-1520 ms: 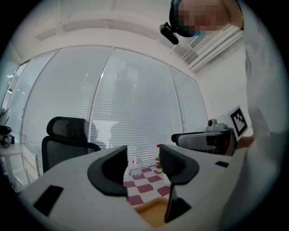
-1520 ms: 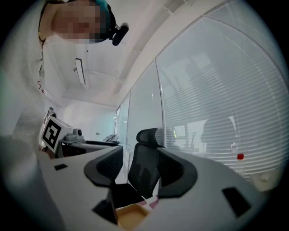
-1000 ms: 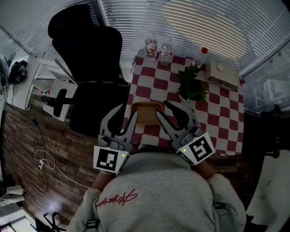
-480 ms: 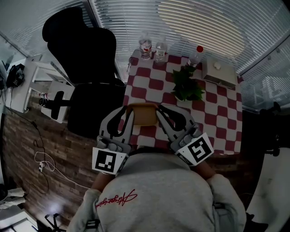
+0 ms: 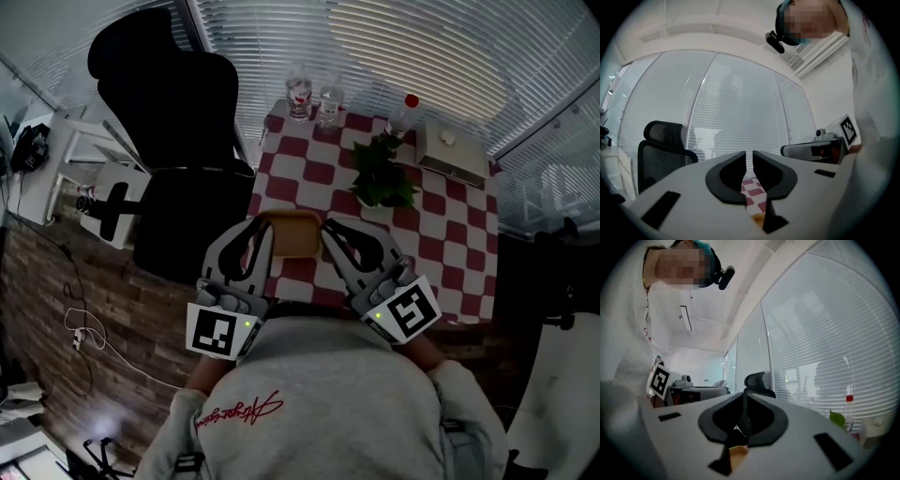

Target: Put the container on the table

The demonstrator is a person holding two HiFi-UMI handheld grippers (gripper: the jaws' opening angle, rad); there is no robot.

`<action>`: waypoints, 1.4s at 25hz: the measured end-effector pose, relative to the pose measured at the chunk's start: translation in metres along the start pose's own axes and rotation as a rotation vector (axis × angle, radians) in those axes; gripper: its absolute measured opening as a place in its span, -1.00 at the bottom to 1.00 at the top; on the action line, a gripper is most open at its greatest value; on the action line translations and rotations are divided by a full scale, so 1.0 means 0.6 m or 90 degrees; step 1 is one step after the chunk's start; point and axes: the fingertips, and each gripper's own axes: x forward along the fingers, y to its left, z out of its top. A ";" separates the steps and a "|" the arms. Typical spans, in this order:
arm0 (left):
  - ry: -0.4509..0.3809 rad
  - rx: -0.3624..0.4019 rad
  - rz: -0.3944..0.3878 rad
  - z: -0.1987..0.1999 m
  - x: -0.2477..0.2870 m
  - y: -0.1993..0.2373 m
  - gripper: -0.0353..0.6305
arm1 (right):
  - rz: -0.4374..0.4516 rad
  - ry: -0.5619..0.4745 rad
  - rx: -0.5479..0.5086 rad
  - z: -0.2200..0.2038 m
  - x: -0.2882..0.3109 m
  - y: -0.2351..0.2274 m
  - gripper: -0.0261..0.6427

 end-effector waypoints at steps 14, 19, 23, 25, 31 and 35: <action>0.004 0.001 0.026 0.006 -0.014 -0.004 -0.79 | 0.025 -0.001 -0.005 0.003 -0.003 0.011 -0.83; 0.005 0.004 0.026 0.005 -0.018 -0.008 -0.80 | 0.027 -0.007 -0.014 0.005 -0.008 0.016 -0.83; 0.008 0.003 0.018 0.003 -0.020 -0.014 -0.80 | 0.023 -0.017 -0.009 0.007 -0.016 0.017 -0.83; 0.010 0.004 0.013 0.002 -0.020 -0.018 -0.81 | 0.018 -0.016 -0.009 0.008 -0.017 0.016 -0.83; 0.010 0.004 0.012 0.005 -0.020 -0.025 -0.81 | 0.016 -0.007 -0.007 0.007 -0.023 0.017 -0.83; 0.008 0.002 0.006 0.003 -0.021 -0.032 -0.81 | 0.013 -0.009 -0.010 0.007 -0.028 0.016 -0.84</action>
